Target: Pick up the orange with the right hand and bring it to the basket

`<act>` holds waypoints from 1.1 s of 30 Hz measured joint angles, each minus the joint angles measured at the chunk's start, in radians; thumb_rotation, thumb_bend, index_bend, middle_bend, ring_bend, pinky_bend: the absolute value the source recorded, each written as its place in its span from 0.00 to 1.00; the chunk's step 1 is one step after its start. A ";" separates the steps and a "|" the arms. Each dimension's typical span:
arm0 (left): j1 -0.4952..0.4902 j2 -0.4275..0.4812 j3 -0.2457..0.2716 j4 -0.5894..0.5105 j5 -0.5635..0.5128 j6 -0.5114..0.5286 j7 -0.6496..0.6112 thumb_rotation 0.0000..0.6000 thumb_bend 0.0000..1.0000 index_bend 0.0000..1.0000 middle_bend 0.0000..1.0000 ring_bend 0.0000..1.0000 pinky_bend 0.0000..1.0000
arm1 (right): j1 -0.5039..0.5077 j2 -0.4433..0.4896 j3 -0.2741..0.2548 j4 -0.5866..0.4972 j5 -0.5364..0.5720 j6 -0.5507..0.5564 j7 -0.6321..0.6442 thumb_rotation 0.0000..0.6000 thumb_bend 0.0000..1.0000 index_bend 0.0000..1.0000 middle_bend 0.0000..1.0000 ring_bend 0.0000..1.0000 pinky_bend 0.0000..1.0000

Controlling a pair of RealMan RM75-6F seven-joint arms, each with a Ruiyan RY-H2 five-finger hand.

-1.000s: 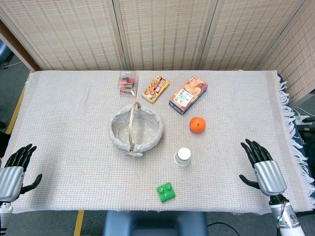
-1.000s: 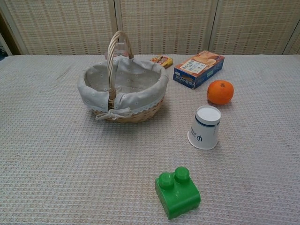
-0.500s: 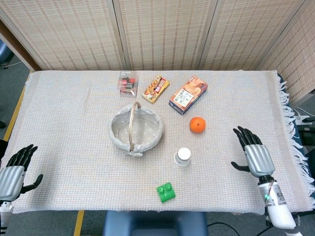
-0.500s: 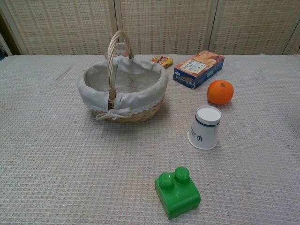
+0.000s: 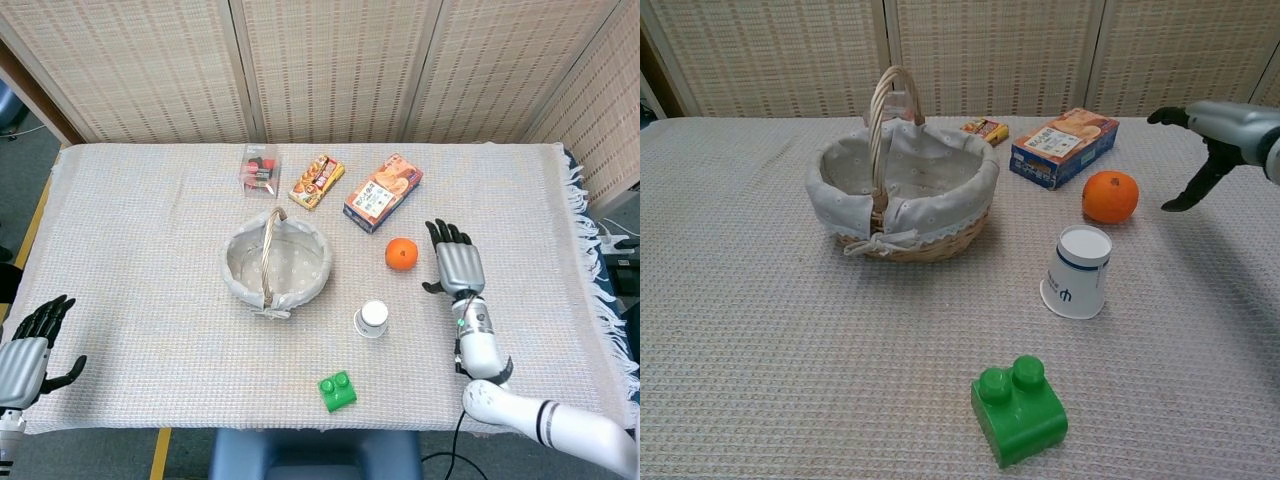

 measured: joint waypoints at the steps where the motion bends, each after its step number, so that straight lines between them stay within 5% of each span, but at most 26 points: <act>1: 0.000 0.000 0.000 0.000 0.000 -0.001 -0.002 1.00 0.33 0.00 0.00 0.00 0.10 | 0.027 -0.029 0.004 0.033 0.024 -0.003 -0.017 1.00 0.06 0.00 0.00 0.00 0.13; 14: -0.005 0.004 0.002 -0.003 -0.001 -0.015 -0.014 1.00 0.33 0.00 0.00 0.00 0.10 | 0.146 -0.211 0.010 0.267 0.123 -0.032 -0.082 1.00 0.06 0.00 0.00 0.00 0.14; 19: -0.008 0.007 0.004 -0.009 -0.001 -0.021 -0.019 1.00 0.33 0.00 0.00 0.00 0.10 | 0.172 -0.272 0.013 0.368 0.126 -0.053 -0.070 1.00 0.14 0.01 0.02 0.02 0.24; 22: -0.009 0.010 0.007 -0.012 -0.001 -0.028 -0.019 1.00 0.33 0.00 0.00 0.00 0.10 | 0.189 -0.331 0.013 0.475 0.102 -0.067 -0.039 1.00 0.21 0.04 0.20 0.18 0.44; 26: -0.009 0.012 0.008 -0.013 -0.003 -0.029 -0.021 1.00 0.33 0.00 0.00 0.00 0.10 | 0.201 -0.404 0.009 0.597 0.035 -0.070 0.035 1.00 0.29 0.07 0.53 0.55 0.77; 29: -0.008 0.013 0.008 -0.014 -0.006 -0.028 -0.023 1.00 0.33 0.00 0.00 0.00 0.10 | 0.195 -0.421 0.007 0.613 -0.030 -0.064 0.111 1.00 0.30 0.09 0.65 0.67 0.84; 33: -0.007 0.013 0.008 -0.014 -0.002 -0.025 -0.024 1.00 0.33 0.00 0.00 0.00 0.10 | 0.177 -0.399 0.009 0.550 -0.089 -0.042 0.168 1.00 0.31 0.12 0.68 0.69 0.84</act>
